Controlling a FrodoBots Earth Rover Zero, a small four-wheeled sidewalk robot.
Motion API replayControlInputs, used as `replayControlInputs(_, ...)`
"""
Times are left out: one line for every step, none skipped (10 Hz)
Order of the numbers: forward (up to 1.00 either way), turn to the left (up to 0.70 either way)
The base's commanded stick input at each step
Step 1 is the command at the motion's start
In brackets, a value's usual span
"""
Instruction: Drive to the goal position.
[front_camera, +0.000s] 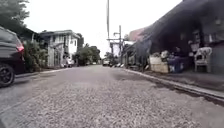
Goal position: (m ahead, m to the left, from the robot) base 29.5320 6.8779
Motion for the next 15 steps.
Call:
replayControlInputs(0.87, 0.00)
replayControlInputs(0.97, 0.00)
replayControlInputs(1.00, 0.27)
replayControlInputs(1.00, 0.27)
replayControlInputs(1.00, 0.27)
replayControlInputs(1.00, 0.27)
replayControlInputs(1.00, 0.26)
replayControlInputs(1.00, 0.00)
replayControlInputs(1.00, 0.00)
replayControlInputs(1.00, 0.00)
replayControlInputs(1.00, 0.00)
replayControlInputs(1.00, 0.00)
replayControlInputs(1.00, 0.21)
replayControlInputs(1.00, 0.14)
replayControlInputs(1.00, 0.00)
